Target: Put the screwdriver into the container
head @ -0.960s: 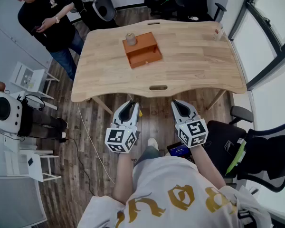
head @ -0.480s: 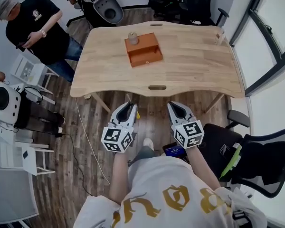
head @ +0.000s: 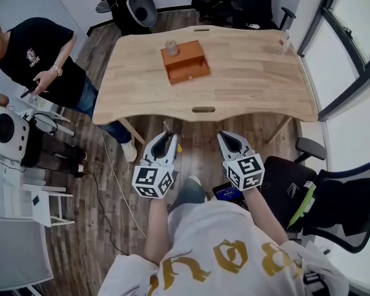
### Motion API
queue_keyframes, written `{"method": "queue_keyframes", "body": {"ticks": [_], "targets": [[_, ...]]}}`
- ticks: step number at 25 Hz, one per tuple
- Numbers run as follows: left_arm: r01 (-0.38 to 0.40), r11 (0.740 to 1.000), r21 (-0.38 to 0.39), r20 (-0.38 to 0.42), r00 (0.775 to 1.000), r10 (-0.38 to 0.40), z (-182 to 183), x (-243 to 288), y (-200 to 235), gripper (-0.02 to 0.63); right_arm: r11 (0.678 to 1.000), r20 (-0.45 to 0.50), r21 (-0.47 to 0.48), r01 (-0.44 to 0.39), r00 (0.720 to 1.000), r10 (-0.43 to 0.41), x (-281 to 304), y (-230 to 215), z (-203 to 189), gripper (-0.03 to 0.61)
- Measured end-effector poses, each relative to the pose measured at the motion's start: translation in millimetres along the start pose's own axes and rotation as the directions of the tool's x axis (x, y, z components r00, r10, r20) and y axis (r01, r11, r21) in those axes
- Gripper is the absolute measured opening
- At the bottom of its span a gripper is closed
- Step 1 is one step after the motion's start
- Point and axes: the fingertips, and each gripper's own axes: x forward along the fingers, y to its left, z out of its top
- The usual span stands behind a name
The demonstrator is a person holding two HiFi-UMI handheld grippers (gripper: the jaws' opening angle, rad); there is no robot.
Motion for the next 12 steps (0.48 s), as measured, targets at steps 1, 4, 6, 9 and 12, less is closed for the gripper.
{"method": "queue_keyframes", "body": {"ticks": [1,4,6,9,12], "targets": [[-0.001,1.0,0.005,-0.002,1.0,0.001,-1,0,0,0.075,1.0,-0.002,-0.002,0.001,1.0,-0.001,0,0,-1,0.009],[-0.004,1.0,0.005,-0.01,1.0,0.004,-5,3,1,0.075,1.0,0.0,-0.008,0.001,1.0,-0.001,2,-1,-2,0.009],[-0.007,1.0,0.01,-0.008,1.0,0.007,-5,7,3,0.075,1.0,0.006,-0.017,0.001,1.0,0.0,6,-3,1,0.009],[-0.005,1.0,0.005,0.007,1.0,0.005,-1,20,10,0.075,1.0,0.011,-0.026,0.005,1.0,-0.004,18,-13,5,0.009],[0.004,1.0,-0.002,0.014,1.0,-0.004,1,42,20,0.075,0.999,0.008,-0.033,0.01,1.0,-0.01,37,-25,8,0.009]]}}
